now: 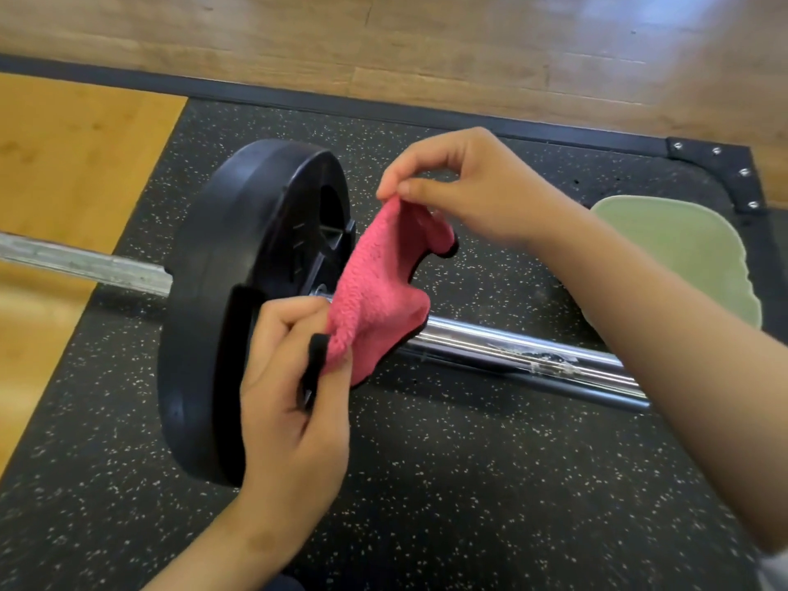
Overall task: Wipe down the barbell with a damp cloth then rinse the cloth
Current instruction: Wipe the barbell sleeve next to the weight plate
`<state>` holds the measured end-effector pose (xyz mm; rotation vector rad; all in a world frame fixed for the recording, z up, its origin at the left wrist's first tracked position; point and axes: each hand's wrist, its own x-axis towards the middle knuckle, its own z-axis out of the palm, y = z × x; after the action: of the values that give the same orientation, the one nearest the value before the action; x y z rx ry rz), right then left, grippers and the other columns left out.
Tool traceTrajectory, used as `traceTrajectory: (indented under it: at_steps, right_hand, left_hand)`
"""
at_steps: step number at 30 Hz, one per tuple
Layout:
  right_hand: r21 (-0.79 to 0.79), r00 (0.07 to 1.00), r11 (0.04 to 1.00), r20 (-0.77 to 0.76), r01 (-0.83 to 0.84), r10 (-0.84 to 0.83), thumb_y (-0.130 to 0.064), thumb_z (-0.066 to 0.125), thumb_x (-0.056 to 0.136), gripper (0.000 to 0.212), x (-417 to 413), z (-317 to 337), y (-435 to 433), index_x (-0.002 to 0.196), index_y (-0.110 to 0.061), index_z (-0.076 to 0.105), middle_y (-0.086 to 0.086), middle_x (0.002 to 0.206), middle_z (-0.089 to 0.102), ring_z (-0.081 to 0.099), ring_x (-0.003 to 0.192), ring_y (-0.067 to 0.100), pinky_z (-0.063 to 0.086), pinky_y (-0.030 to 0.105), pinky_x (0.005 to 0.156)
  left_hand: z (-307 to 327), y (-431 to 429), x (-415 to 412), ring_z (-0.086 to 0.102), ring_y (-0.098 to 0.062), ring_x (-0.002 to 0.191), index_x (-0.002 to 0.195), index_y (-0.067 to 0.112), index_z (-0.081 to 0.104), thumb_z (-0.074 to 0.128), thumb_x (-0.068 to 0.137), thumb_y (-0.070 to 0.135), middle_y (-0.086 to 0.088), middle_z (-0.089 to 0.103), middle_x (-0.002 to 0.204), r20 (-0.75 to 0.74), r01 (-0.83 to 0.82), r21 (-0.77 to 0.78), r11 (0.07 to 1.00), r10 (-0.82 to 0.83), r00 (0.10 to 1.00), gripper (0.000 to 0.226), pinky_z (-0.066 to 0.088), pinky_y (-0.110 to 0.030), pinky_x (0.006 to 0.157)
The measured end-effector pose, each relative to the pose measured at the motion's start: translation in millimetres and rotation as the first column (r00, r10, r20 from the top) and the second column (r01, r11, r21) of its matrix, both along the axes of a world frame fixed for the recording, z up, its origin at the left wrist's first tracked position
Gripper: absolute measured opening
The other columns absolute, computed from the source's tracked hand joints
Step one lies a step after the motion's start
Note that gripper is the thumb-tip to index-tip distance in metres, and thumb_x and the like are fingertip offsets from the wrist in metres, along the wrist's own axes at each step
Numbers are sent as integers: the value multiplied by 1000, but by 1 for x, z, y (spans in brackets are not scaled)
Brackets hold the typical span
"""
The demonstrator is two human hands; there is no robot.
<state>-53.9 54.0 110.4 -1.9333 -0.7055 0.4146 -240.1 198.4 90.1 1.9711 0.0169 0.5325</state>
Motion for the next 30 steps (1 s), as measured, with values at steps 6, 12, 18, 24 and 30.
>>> traceTrajectory:
  at_steps: [6,12,18,24,30]
  right_hand:
    - [189,997,982,-77,10,5,-1,56,93,24,-7,6,4,87,-20,70,-13,81,69,63,77,9,53,25,66]
    - [434,956,898,-286,77,57,4,54,83,24,-13,-4,-1,80,-13,70,-1,79,69,63,82,13,51,23,78]
    - [71,927,978,-338,195,-160,2,47,74,19,-26,-45,-20,65,-7,62,6,65,61,56,67,15,49,26,71]
    - [-200,934,972,-308,125,-183,8,52,84,25,-35,-54,-37,73,-9,66,5,72,66,61,71,12,53,35,78]
    - [-444,989,889,-46,108,-144,-27,71,82,9,-46,-50,-33,85,-21,66,-11,80,66,59,73,4,48,27,74]
  left_hand:
    - [14,9,3,51,-14,89,95,9,62,52,81,-13,-2,48,96,157,-26,253,967,-14,988,28,40,-23,76]
    - [20,12,1,46,-24,89,97,4,70,51,88,-8,-6,54,102,274,-66,556,829,-107,956,25,34,-27,84]
    - [-22,9,0,46,-23,88,85,3,72,43,69,-7,-3,63,93,-157,270,645,714,-222,962,34,47,-44,69]
    - [-43,9,-12,50,-15,94,116,13,65,71,61,-3,6,57,100,-426,519,534,667,-318,847,58,53,-29,76]
    - [-38,13,-12,48,0,101,114,26,61,52,84,34,20,51,105,-490,523,402,752,-306,816,33,48,-23,83]
